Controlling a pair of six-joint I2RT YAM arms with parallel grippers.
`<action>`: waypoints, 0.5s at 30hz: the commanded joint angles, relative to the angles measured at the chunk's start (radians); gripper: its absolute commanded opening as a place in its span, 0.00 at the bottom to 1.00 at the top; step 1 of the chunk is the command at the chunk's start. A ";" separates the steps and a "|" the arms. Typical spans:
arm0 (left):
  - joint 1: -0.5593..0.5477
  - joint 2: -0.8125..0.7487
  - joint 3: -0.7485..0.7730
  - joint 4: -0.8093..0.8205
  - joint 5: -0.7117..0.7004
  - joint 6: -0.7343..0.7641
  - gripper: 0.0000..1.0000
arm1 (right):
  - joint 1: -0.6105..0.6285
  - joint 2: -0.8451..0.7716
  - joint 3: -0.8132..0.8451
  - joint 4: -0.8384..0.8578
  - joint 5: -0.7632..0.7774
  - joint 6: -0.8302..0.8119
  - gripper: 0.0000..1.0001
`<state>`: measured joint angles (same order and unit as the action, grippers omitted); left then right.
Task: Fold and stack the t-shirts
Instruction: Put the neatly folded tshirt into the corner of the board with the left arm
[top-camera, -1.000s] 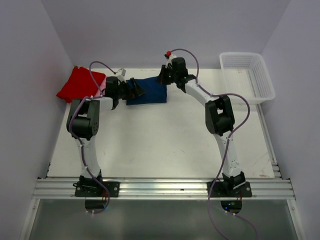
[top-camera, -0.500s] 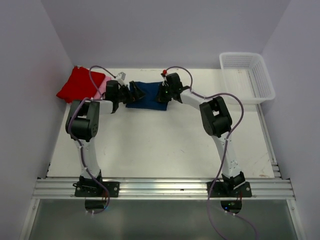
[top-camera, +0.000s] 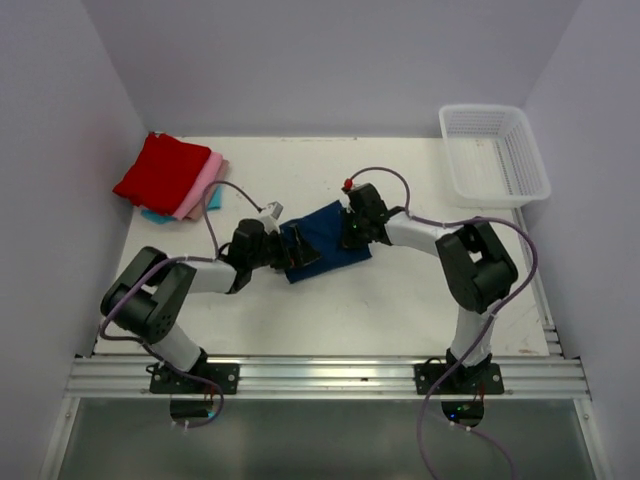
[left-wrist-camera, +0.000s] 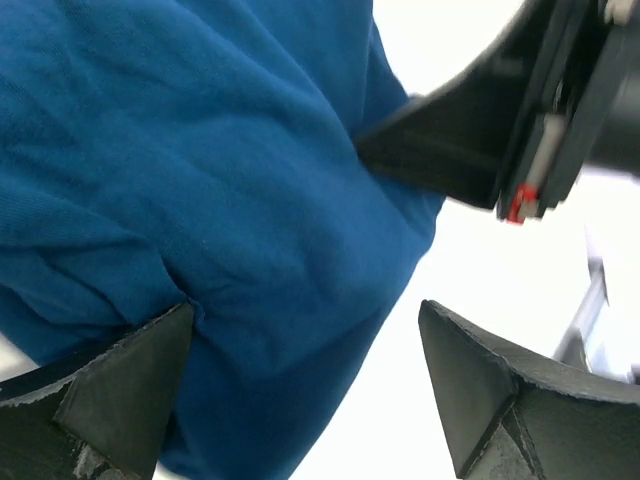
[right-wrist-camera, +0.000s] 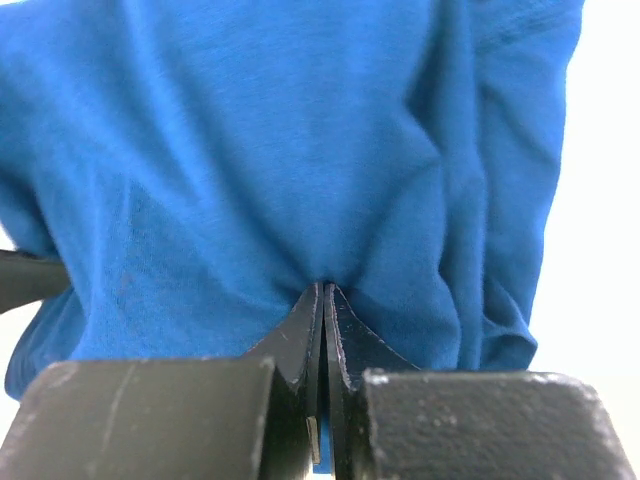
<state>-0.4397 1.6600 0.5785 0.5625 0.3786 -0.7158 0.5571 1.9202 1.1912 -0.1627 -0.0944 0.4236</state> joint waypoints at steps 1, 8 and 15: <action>-0.063 -0.084 -0.135 -0.243 -0.075 -0.066 1.00 | 0.017 -0.116 -0.144 -0.101 0.081 -0.028 0.00; -0.162 -0.278 -0.261 -0.306 -0.118 -0.126 1.00 | 0.052 -0.341 -0.291 -0.196 0.136 -0.002 0.00; -0.248 -0.491 -0.299 -0.481 -0.277 -0.192 1.00 | 0.073 -0.516 -0.305 -0.271 0.179 0.004 0.00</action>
<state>-0.6613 1.2343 0.3061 0.3382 0.2253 -0.8696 0.6170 1.4776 0.8745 -0.3908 0.0353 0.4267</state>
